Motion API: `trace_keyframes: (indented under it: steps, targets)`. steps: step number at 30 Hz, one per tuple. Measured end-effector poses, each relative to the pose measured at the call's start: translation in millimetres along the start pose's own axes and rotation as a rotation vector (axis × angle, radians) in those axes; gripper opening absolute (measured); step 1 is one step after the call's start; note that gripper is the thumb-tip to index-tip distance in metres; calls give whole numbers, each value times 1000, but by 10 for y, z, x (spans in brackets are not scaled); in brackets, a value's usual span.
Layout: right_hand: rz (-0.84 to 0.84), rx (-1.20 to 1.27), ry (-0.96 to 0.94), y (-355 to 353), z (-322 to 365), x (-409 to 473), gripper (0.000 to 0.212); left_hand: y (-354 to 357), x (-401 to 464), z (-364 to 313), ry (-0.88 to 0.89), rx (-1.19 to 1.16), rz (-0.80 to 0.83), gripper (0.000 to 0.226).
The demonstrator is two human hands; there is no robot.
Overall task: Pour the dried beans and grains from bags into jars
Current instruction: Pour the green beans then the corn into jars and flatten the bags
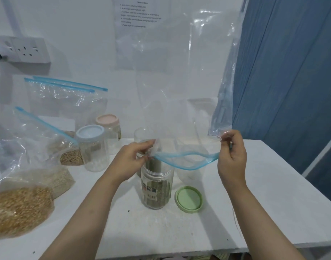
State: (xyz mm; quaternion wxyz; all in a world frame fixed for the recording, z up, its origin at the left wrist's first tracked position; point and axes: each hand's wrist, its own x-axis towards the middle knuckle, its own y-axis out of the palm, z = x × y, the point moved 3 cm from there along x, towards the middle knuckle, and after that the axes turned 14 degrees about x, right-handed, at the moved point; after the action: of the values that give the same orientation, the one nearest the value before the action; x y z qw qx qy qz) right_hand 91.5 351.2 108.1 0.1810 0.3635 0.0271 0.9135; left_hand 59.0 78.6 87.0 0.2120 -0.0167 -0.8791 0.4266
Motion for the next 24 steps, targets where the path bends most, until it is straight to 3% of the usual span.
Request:
trace_keyframes:
  steps: [5, 9, 15, 20, 24]
  targets:
    - [-3, 3, -18, -23, 15, 40, 40, -7, 26, -15, 1, 103, -89, 51]
    - [12, -1, -26, -30, 25, 28, 41, -14, 10, -64, 40, 146, -67, 25]
    - [-27, 7, -35, -32, 9, 5, 41, -2, -75, -117, -28, -119, 58, 32]
    - [-55, 7, -54, -36, 35, -3, 46, -1, -79, -115, -50, -194, -19, 12]
    - [-47, 4, -47, -46, 42, -3, 46, -28, -97, -104, -35, -196, -72, 16]
